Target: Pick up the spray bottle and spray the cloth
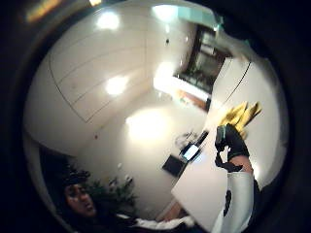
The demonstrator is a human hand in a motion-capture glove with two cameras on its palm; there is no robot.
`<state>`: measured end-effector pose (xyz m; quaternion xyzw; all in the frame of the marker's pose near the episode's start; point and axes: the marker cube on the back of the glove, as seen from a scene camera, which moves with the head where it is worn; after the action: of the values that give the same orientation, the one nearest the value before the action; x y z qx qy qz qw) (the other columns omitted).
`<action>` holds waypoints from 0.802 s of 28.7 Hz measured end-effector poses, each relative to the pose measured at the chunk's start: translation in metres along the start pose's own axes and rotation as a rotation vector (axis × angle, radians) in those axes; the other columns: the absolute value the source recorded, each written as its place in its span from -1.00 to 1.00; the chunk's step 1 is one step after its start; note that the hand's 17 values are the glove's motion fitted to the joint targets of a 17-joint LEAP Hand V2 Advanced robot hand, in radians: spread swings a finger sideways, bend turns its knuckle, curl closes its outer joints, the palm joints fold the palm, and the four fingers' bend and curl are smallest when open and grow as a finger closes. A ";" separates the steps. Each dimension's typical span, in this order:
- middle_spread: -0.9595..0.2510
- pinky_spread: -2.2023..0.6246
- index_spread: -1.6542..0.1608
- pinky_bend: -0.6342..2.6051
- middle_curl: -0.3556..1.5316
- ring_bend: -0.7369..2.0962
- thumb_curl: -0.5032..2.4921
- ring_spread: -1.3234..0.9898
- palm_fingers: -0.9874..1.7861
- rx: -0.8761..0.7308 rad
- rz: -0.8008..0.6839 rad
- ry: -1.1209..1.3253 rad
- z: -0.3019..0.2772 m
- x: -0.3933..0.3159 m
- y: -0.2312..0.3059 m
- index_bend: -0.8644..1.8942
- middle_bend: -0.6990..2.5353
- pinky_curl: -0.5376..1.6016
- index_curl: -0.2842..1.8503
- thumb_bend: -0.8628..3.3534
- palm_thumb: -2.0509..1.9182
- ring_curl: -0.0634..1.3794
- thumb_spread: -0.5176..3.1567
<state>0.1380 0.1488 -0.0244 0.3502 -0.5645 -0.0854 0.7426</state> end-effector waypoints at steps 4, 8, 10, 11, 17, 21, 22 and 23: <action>0.49 0.64 0.48 -0.52 -0.19 -0.24 -0.37 0.08 -0.22 0.141 0.057 0.057 -0.020 0.052 -0.031 -0.25 -0.26 -0.28 -0.39 -0.51 0.52 -0.43 -0.28; 0.56 0.66 0.45 -0.52 -0.19 -0.16 -0.37 0.11 -0.17 0.095 0.144 0.054 -0.016 0.083 -0.051 -0.33 -0.25 -0.30 -0.46 -0.53 0.53 -0.43 -0.29; 0.56 0.66 0.45 -0.51 -0.18 -0.10 -0.36 0.11 -0.10 0.086 0.152 0.080 -0.013 0.094 -0.058 -0.36 -0.23 -0.31 -0.50 -0.54 0.53 -0.42 -0.30; 0.55 0.66 0.45 -0.51 -0.18 -0.06 -0.36 0.10 -0.05 0.086 0.156 0.083 -0.012 0.096 -0.059 -0.36 -0.21 -0.31 -0.51 -0.54 0.54 -0.41 -0.30; 0.40 0.55 0.49 -0.37 -0.19 -0.02 -0.32 0.03 0.38 0.143 0.186 0.034 -0.020 0.108 -0.058 -0.23 -0.26 -0.24 -0.47 -0.53 0.60 -0.40 -0.38; 0.35 0.48 0.50 -0.35 -0.17 -0.03 -0.31 0.02 0.44 0.163 0.177 -0.007 -0.021 0.108 -0.060 -0.24 -0.27 -0.19 -0.43 -0.54 0.62 -0.34 -0.44; 0.35 0.47 0.51 -0.35 -0.16 -0.03 -0.30 0.01 0.45 0.169 0.175 -0.010 -0.022 0.110 -0.060 -0.24 -0.27 -0.18 -0.42 -0.55 0.62 -0.33 -0.45; 0.34 0.46 0.51 -0.35 -0.15 -0.04 -0.30 0.01 0.46 0.176 0.173 -0.011 -0.023 0.112 -0.061 -0.24 -0.27 -0.17 -0.41 -0.55 0.63 -0.33 -0.47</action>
<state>0.2139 0.0550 0.0221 0.3634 -0.6021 0.0271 0.7104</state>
